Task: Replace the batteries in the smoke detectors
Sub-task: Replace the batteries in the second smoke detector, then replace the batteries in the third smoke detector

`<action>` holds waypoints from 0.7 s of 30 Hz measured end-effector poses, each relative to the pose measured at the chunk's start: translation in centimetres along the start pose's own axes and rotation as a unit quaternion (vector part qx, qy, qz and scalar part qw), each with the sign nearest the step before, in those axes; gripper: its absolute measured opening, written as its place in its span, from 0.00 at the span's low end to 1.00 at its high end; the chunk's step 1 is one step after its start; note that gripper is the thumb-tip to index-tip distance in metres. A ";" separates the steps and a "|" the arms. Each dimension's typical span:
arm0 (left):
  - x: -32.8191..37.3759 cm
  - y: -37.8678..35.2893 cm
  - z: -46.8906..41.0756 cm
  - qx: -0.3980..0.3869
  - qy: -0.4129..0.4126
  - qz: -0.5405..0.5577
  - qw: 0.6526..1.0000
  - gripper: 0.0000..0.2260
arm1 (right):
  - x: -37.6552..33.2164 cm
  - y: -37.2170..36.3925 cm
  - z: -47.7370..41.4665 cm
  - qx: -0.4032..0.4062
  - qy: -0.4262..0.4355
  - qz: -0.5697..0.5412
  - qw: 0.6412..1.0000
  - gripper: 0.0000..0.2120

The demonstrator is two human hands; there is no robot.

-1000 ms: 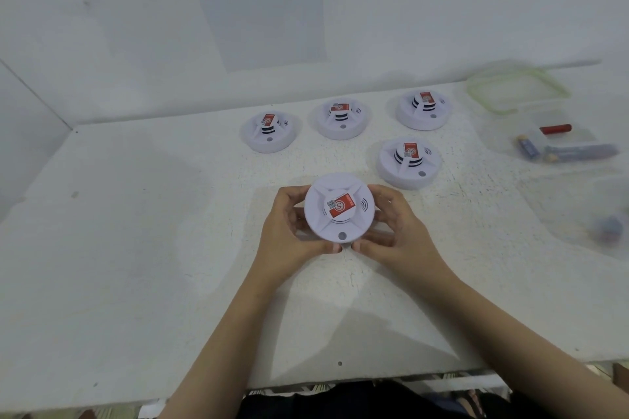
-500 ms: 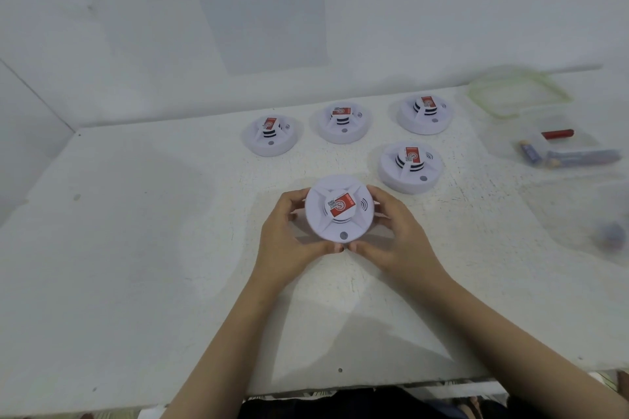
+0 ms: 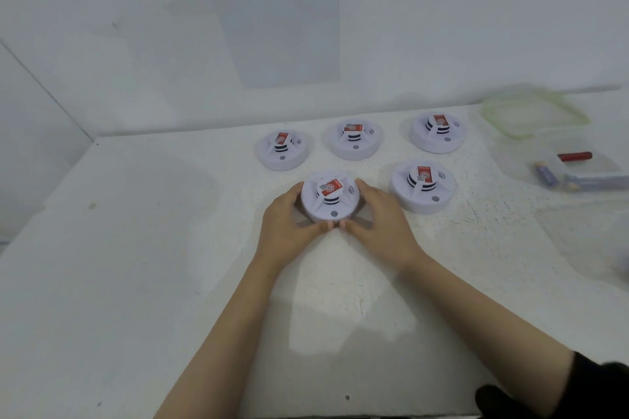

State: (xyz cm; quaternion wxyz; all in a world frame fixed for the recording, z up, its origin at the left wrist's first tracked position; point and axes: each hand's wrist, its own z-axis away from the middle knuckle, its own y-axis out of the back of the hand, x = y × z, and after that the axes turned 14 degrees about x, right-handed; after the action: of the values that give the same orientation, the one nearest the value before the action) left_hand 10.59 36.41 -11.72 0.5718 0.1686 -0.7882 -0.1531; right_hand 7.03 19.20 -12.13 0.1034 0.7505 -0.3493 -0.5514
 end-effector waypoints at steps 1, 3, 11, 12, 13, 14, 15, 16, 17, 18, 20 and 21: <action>-0.1 0.0 -0.1 -0.008 -0.001 -0.007 1.000 0.26 | 0.2 -0.2 0.0 0.001 0.001 0.008 1.000 0.34; -0.1 0.0 -0.2 -0.016 -0.004 -0.018 1.000 0.25 | 0.2 -0.2 0.1 0.007 -0.001 0.014 1.000 0.35; 0.5 1.1 -6.8 0.093 0.048 -0.061 0.993 0.27 | -0.1 0.2 0.5 0.020 -0.002 -0.009 1.000 0.35; 0.5 1.3 -8.1 0.080 0.043 -0.098 0.991 0.29 | -0.1 0.2 0.5 0.021 -0.005 -0.008 1.000 0.35; 0.4 1.4 -9.3 0.067 0.045 -0.137 0.987 0.30 | -0.1 0.2 0.6 0.023 -0.006 -0.006 1.000 0.35; 0.3 1.4 -10.2 0.051 0.051 -0.179 0.981 0.32 | -0.2 0.2 0.5 0.026 -0.008 -0.006 1.000 0.35; 0.2 1.4 -10.9 0.033 0.056 -0.219 0.974 0.35 | -0.2 0.3 0.5 0.029 -0.008 -0.007 1.000 0.34; 0.0 1.4 -11.6 0.011 0.061 -0.244 0.968 0.39 | -0.3 0.4 0.5 0.031 -0.006 -0.009 0.999 0.34; -0.1 1.4 -12.1 -0.014 0.071 -0.247 0.966 0.42 | -0.4 0.5 0.5 0.031 -0.004 -0.009 0.999 0.33; -0.4 1.4 -12.5 -0.036 0.079 -0.238 0.967 0.45 | -0.5 0.5 0.5 0.032 -0.003 -0.008 0.999 0.33; -0.8 1.6 -12.9 -0.055 0.089 -0.224 0.969 0.49 | -0.5 0.7 0.5 0.037 -0.002 -0.011 0.999 0.32; -0.8 1.8 -13.1 -0.050 0.092 -0.227 0.968 0.48 | -0.6 0.7 0.5 0.039 -0.003 -0.012 0.999 0.31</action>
State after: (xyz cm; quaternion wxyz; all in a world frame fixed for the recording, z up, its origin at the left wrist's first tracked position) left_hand 23.11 37.73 -7.71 0.5998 0.3274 -0.6648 -0.3020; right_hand 6.15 19.15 -11.49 0.0665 0.7563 -0.3620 -0.5409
